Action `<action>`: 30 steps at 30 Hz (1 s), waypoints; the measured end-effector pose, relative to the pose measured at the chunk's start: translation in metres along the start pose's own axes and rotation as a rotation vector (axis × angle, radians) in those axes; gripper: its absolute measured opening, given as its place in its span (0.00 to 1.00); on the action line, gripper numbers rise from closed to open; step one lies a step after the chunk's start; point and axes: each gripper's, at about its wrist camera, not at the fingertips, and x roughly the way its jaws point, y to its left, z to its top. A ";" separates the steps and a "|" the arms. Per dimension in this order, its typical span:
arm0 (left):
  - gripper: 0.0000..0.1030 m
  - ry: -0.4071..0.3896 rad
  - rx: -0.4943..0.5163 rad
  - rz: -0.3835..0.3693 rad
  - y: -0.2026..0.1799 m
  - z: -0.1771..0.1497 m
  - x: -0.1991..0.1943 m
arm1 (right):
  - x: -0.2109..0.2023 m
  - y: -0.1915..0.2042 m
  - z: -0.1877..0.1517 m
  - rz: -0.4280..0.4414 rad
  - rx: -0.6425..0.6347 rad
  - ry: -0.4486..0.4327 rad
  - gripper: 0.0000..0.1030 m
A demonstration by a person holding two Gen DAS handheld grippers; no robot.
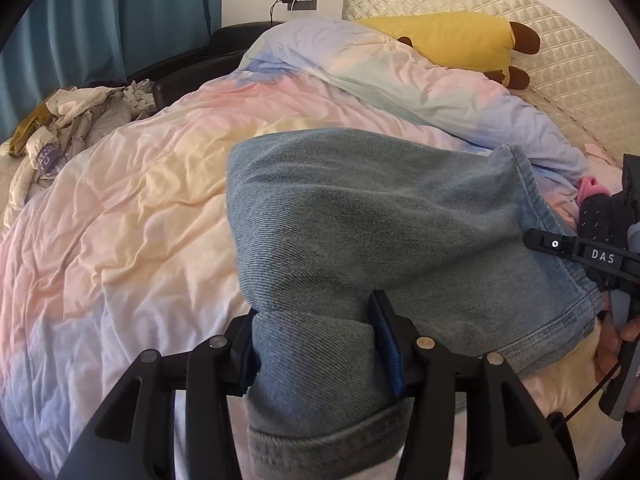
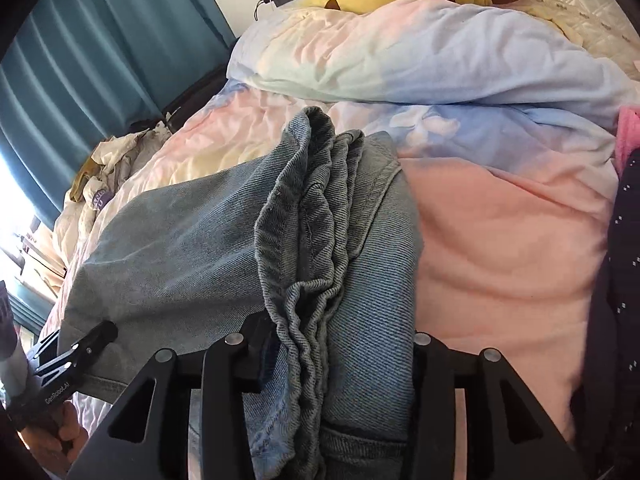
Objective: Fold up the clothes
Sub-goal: 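Lower the folded jeans onto the duvet and open both grippers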
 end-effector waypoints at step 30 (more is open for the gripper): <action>0.53 -0.287 0.004 0.117 -0.034 -0.039 -0.301 | -0.272 0.104 -0.069 -0.027 -0.217 -0.254 0.73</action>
